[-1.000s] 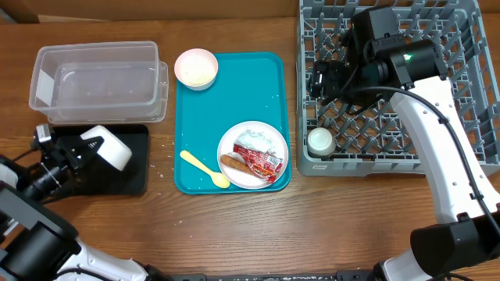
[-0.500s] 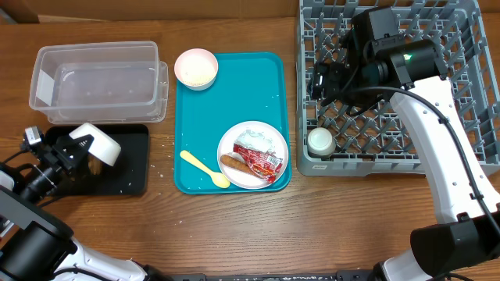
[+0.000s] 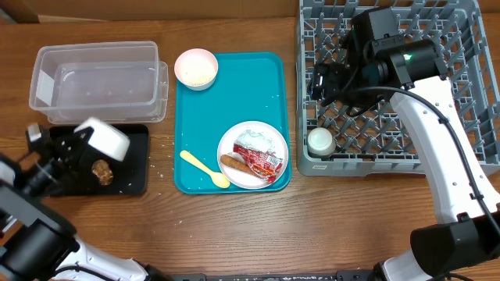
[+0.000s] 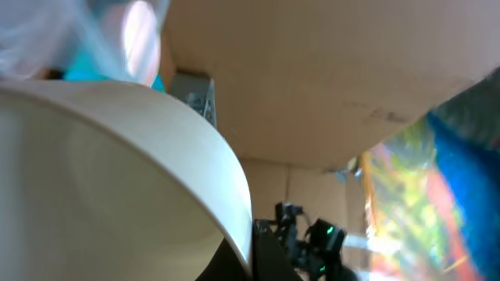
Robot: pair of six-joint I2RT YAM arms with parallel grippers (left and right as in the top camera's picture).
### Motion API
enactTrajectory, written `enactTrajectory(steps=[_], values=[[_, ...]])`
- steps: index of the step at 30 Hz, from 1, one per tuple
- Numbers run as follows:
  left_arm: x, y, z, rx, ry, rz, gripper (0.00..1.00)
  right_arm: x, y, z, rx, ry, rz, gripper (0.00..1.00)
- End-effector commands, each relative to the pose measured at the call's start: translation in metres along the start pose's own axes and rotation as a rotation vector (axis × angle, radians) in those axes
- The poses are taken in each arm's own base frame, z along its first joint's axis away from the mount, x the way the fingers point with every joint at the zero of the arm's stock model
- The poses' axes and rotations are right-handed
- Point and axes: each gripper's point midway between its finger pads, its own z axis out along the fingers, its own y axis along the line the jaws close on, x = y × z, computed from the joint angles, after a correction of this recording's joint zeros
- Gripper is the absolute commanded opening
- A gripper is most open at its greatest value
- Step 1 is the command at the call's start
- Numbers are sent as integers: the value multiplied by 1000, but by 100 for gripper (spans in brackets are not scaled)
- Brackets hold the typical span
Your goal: Sort waste into correct bins and load items into the dishwasher
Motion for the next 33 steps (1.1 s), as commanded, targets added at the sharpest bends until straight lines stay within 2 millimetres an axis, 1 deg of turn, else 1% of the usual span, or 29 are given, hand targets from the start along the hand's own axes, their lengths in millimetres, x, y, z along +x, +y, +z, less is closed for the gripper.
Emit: enactTrajectory(steps=[1,4,7,8,10,11,12,14,16,17,22,24,26,27,28,29,31,33], values=[[11,-40,34,27,93,271,4,-5,1,-4,-3,-21,-10,91],[38,-72,75,45,239,429,4,-4,1,-4,-2,-17,-26,91],[68,-96,116,77,388,574,4,-2,0,-4,2,-10,-33,91],[78,-101,131,79,446,614,4,-3,-1,-4,6,-11,-33,91],[91,-100,157,14,540,648,4,-2,-3,-4,18,-11,-33,91],[94,-91,173,-87,577,650,4,-2,-4,-4,24,-10,-35,91],[92,-79,187,-210,580,641,4,-1,-5,-4,26,-8,-41,91],[80,-53,209,-487,509,654,4,-1,-5,-4,30,-5,-50,91],[73,-38,227,-666,432,749,4,-1,-5,-4,30,-5,-52,91],[74,-34,239,-723,405,816,4,-1,-5,-4,30,-5,-52,91],[89,-24,288,-882,310,1129,4,-1,-5,-4,30,-5,-52,91],[104,-20,308,-888,326,1266,4,-1,-5,-4,31,-5,-52,91],[118,-13,327,-886,352,1378,4,-1,-5,-4,31,-5,-52,91],[124,-6,337,-892,363,1432,4,-1,-5,-4,30,-4,-53,91],[130,6,347,-910,377,1479,4,-1,-5,-4,30,-5,-52,91],[131,12,351,-924,382,1499,4,-1,-5,-4,31,-5,-52,91],[132,33,357,-979,396,1521,4,-1,-5,-4,30,-5,-52,91],[132,60,361,-1026,437,1516,4,0,-5,-4,31,-4,-52,91]])
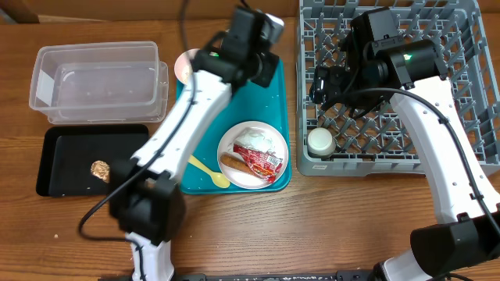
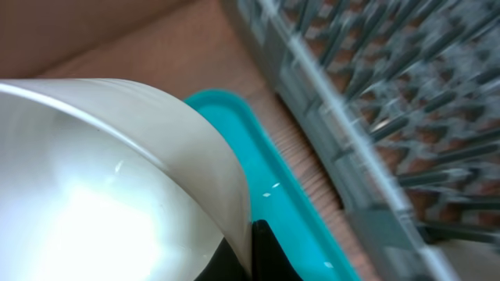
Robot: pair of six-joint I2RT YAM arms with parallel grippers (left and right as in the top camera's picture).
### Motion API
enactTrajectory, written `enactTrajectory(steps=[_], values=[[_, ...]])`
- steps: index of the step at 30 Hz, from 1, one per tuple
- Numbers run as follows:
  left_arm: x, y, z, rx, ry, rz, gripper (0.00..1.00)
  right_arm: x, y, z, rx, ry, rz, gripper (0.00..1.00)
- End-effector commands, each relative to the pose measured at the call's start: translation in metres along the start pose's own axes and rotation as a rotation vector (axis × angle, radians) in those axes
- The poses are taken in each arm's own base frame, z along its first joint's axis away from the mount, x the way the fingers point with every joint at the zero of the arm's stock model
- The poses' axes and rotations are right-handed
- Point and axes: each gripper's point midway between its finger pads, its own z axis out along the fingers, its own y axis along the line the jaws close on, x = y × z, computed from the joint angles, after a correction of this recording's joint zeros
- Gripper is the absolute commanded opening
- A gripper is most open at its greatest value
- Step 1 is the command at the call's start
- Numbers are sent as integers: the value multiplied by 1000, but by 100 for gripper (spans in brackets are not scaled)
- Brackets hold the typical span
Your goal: Sort waste into correct bins and load items into the dishwasher
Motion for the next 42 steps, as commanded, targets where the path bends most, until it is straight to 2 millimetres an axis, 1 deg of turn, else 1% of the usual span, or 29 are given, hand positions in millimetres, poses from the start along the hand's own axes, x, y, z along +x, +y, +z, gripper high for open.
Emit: enactTrajectory(steps=[1,3,5,7,9,11,14,16,17,19,20,23,25,27,29,31,33,36,37,40,42], values=[[28,20,39,-129,102,55,4,-5,0,-4,0,-20,-6,91],[42,15,55,-102,147,60,4,-5,0,-4,0,-20,-6,91],[56,4,70,-39,186,75,4,-6,0,-4,4,-23,-6,91],[61,0,75,-14,200,73,5,-6,-2,-4,15,-26,-6,91],[65,-1,77,-12,214,73,11,-5,-3,-4,19,-23,-5,91],[68,-2,77,-6,228,73,15,-5,-3,-4,20,-21,-4,91],[73,-5,76,13,247,70,25,-5,-3,-4,20,-20,-4,91],[75,-5,75,13,257,68,37,-4,-3,-4,20,-20,-4,91],[75,-4,75,10,256,57,45,-4,-3,-4,20,-20,-4,91],[69,4,71,-23,239,22,54,-4,-3,-4,20,-20,-4,91],[61,12,66,-46,223,-17,56,-4,-3,-4,20,-20,-4,91],[30,35,41,-75,163,-117,61,-5,-3,-4,20,-20,-4,91],[7,58,21,-102,114,-187,63,-4,-3,-4,20,-20,-4,91],[-7,82,5,-125,74,-231,64,-5,-3,-4,20,-20,-4,91],[-13,106,-5,-151,52,-258,65,-5,-3,-4,19,-23,-5,91],[-6,129,-7,-177,58,-272,63,-6,-3,-4,18,-27,-6,91],[7,145,-3,-183,84,-300,57,-7,-3,-4,17,-30,-6,91],[25,148,9,-125,124,-364,38,-9,-2,-4,14,-38,-7,91],[32,148,12,-121,139,-386,35,-9,-2,-4,14,-39,-7,91],[47,142,21,-115,181,-383,36,-10,-2,-4,13,-41,-8,92],[57,136,28,-106,211,-318,37,-9,-2,-4,14,-38,-8,92]])
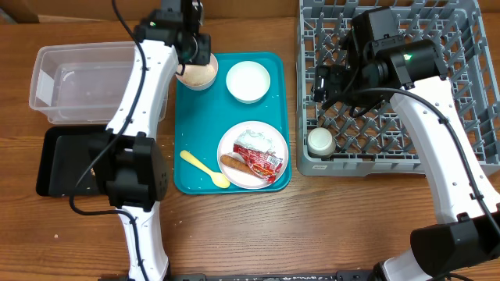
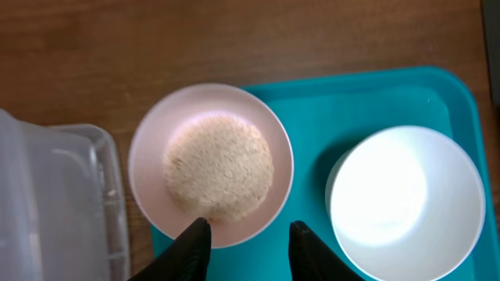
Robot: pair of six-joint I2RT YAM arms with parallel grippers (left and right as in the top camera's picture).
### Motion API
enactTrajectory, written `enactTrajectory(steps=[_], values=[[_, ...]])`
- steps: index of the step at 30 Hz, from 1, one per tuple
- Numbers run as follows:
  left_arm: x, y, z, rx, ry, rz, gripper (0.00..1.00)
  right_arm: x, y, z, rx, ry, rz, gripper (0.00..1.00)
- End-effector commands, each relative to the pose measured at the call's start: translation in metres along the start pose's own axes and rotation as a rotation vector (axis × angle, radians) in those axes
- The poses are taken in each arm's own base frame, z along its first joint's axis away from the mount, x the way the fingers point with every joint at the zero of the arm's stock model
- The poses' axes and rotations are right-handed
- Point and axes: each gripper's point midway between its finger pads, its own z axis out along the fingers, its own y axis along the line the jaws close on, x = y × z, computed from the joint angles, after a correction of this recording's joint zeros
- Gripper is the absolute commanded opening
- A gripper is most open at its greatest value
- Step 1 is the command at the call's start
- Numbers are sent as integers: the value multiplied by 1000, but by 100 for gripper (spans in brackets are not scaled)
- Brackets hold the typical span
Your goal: Sort waste into correct bins and load items into the dishwasher
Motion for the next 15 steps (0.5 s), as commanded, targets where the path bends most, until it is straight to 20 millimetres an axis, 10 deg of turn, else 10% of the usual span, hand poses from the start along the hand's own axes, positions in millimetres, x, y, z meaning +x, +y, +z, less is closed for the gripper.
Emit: enactTrajectory(steps=[1,15], values=[[22,-20,16,36,60,97,37,-4,-1,-4,5,-18,-5,92],[48,-6,63,-20,45,223,40,7,-6,6,20,26,2,92]])
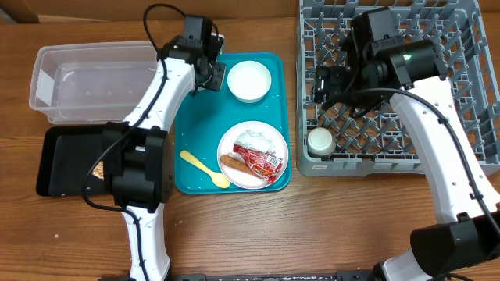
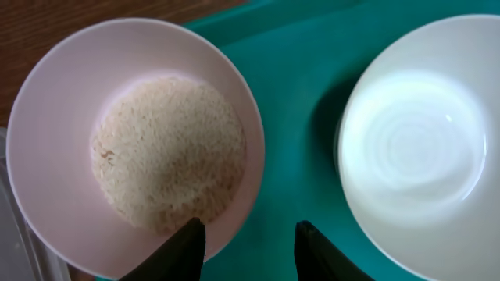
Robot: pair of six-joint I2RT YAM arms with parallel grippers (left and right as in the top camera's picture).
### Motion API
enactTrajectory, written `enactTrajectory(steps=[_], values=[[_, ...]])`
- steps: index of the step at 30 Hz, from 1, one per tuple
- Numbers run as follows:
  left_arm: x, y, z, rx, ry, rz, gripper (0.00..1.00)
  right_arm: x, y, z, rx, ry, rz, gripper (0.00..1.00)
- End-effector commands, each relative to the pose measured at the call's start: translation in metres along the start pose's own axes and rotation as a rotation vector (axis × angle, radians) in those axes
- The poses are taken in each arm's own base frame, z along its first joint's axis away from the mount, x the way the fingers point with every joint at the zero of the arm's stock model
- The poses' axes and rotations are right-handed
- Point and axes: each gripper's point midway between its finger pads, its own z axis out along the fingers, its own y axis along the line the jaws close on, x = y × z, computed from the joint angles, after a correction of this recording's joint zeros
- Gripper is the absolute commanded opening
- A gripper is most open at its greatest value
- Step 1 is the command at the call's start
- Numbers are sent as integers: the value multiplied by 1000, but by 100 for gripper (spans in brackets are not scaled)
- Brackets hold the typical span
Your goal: Sort waste into correct bins and load items into the dishwasher
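Note:
A pink bowl (image 2: 137, 144) holding a mound of pale grainy food sits at the far left corner of the teal tray (image 1: 269, 187). My left gripper (image 2: 250, 234) is open just over it. One finger is over the bowl's inside, the other over the tray, so the rim lies between them. In the overhead view the left gripper (image 1: 205, 72) covers most of that bowl. An empty white bowl (image 1: 249, 80) stands beside it on the tray. My right gripper (image 1: 322, 80) hangs over the grey dishwasher rack (image 1: 469, 101); its fingers are not clear.
A white plate (image 1: 252, 154) with a red-and-white wrapper and a sausage lies on the tray's near part, a yellow spoon (image 1: 205, 168) to its left. A clear bin (image 1: 98, 82) and a black tray (image 1: 70, 160) lie at the left. A white cup (image 1: 321, 141) rests in the rack.
My left gripper has come down closer to the pink bowl and shifted slightly right, so its open fingers now straddle the bowl's right rim. The right arm has not moved.
My left gripper held the white bowl over the black tray at the left. Then it held the bowl above the tray's far end. Later the white bowl stood on the tray and the gripper was open above the pink bowl, where it now sits lower.

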Motion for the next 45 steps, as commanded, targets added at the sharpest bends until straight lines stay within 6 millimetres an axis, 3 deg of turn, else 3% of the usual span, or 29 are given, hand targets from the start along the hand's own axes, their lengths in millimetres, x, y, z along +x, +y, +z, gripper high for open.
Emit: enactTrajectory(steps=[1,5,10,17,27,40,45], values=[[5,6,9,-18,-4,34,40,2,-4,3,15,9,0,92],[4,6,17,-20,-35,34,38,3,-4,3,15,10,0,92],[17,5,29,-19,-19,35,34,2,-4,3,15,9,0,92],[25,5,32,-17,-2,37,28,2,-4,3,15,9,0,92],[32,-5,32,-7,28,28,4,3,-4,3,16,11,1,92],[55,-7,29,-5,128,-88,4,5,-5,3,19,21,2,92],[62,-8,28,-6,157,-87,10,5,-5,3,19,21,2,92]])
